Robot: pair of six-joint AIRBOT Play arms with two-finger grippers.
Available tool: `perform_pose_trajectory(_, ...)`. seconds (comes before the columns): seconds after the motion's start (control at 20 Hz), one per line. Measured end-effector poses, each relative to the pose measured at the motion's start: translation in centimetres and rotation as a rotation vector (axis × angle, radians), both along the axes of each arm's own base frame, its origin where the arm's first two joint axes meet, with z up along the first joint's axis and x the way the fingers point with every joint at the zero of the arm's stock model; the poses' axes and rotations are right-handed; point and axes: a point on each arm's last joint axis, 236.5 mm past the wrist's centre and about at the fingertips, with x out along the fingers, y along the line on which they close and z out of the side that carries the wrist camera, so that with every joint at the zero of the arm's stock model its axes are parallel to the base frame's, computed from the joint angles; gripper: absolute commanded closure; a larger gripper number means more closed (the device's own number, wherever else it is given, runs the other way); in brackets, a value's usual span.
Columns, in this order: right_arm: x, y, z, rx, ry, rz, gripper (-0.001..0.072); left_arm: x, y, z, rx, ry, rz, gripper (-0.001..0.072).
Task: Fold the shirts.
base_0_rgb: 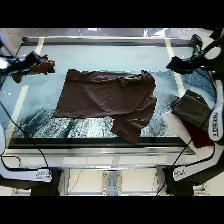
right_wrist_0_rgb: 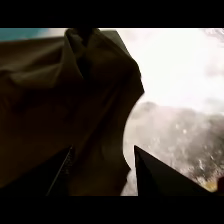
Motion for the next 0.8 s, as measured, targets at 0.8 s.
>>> perform_pose_trajectory(0.8,-21.2,5.9,-15.3,0.422,0.196,-0.326,0.0281,-21.0,-6.8,-19.5,-0.557,0.381,0.367,0.0010)
